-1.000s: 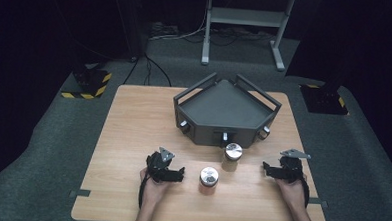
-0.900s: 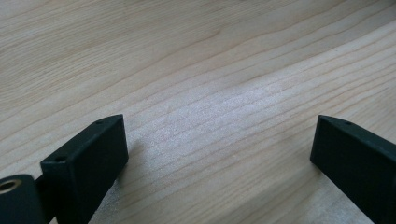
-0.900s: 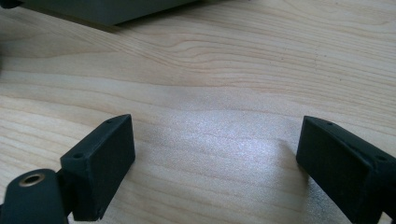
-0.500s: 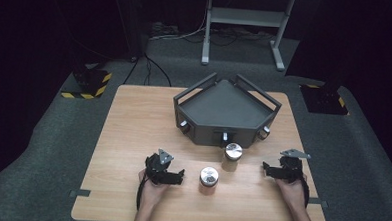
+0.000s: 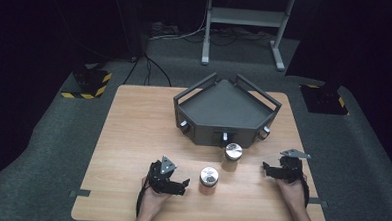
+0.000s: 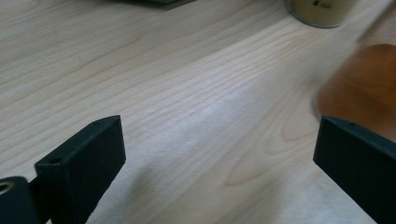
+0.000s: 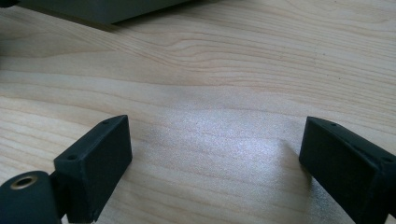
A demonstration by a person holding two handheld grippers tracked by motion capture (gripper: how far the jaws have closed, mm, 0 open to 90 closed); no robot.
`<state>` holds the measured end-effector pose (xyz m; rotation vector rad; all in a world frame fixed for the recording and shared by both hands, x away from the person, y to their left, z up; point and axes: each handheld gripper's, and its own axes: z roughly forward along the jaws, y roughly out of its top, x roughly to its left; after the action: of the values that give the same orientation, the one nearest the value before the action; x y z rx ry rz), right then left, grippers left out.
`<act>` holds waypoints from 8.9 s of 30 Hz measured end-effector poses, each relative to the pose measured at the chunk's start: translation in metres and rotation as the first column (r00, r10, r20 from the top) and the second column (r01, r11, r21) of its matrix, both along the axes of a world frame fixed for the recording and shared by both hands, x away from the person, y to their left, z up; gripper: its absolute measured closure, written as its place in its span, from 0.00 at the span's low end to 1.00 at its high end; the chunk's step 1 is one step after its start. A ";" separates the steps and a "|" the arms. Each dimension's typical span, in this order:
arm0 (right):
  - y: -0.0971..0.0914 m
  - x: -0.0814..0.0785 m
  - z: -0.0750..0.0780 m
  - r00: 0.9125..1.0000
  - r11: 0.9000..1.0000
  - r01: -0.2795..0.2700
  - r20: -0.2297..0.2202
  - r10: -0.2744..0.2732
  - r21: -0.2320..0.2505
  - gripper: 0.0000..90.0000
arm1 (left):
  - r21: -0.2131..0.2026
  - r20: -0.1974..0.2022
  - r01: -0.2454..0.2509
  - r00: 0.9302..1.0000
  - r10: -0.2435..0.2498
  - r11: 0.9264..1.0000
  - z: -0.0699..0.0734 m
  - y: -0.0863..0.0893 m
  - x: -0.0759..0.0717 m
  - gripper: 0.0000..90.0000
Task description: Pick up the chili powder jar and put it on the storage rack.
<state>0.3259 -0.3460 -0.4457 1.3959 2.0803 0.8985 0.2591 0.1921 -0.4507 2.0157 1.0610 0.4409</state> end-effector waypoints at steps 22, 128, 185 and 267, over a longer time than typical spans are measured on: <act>0.000 0.000 0.000 1.000 1.000 0.001 0.000 -0.001 0.000 0.10 | -0.072 0.007 0.176 0.984 -0.176 0.982 -0.006 -0.012 -0.016 0.03; 0.000 0.000 0.000 1.000 1.000 0.001 0.000 -0.001 0.000 0.10 | -0.103 0.177 0.177 0.972 -0.157 0.979 -0.022 -0.058 -0.019 0.33; 0.000 0.000 0.000 1.000 1.000 0.001 0.000 -0.001 0.000 0.10 | -0.124 0.162 0.191 0.972 -0.170 0.974 0.015 -0.047 -0.008 0.34; 0.000 0.000 0.000 1.000 1.000 0.001 -0.002 -0.001 -0.001 0.10 | -0.130 0.203 0.082 0.978 -0.054 0.988 0.128 -0.048 0.103 0.34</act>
<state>0.3259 -0.3459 -0.4454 1.3972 2.0810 0.8961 0.3618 0.1441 -0.3229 1.8378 0.8733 0.5074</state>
